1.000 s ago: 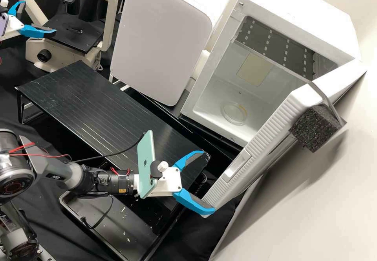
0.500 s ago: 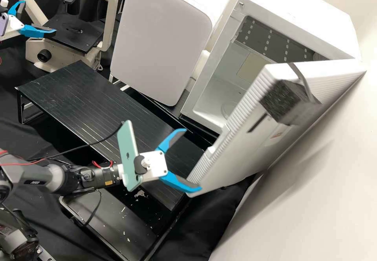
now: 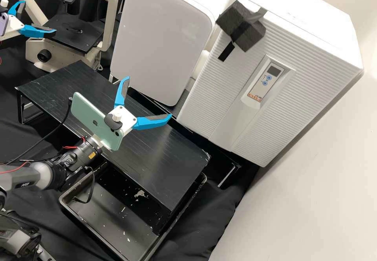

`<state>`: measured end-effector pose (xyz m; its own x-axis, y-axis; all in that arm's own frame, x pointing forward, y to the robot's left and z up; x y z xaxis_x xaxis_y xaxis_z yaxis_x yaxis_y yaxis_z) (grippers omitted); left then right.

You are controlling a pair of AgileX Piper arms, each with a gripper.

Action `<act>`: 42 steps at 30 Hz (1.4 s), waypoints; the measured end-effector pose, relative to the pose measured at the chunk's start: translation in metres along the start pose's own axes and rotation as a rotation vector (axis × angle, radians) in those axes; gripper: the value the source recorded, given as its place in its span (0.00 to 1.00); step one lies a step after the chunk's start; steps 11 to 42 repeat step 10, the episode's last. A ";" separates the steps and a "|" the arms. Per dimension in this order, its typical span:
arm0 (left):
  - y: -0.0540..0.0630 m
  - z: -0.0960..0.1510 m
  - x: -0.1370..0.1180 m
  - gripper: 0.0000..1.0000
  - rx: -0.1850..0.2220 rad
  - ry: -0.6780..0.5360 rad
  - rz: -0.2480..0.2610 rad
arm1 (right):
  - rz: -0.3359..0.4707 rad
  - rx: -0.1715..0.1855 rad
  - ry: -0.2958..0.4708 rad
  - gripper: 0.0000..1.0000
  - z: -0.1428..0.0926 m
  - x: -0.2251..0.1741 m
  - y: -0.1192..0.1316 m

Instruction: Close the incubator door

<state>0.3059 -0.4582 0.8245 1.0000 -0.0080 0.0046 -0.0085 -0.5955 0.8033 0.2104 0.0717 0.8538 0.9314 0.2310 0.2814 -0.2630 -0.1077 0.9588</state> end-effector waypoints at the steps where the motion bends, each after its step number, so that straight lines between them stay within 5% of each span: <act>1: 0.000 0.000 0.000 1.00 0.000 0.000 0.000 | 0.008 0.001 -0.009 1.00 0.000 0.000 0.000; 10: 0.000 0.000 0.000 1.00 0.000 0.000 0.000 | 0.039 0.072 -0.054 1.00 0.006 0.001 0.002; 42: 0.000 0.000 0.000 1.00 0.000 0.000 0.000 | 0.039 0.072 -0.054 1.00 0.006 0.001 0.002</act>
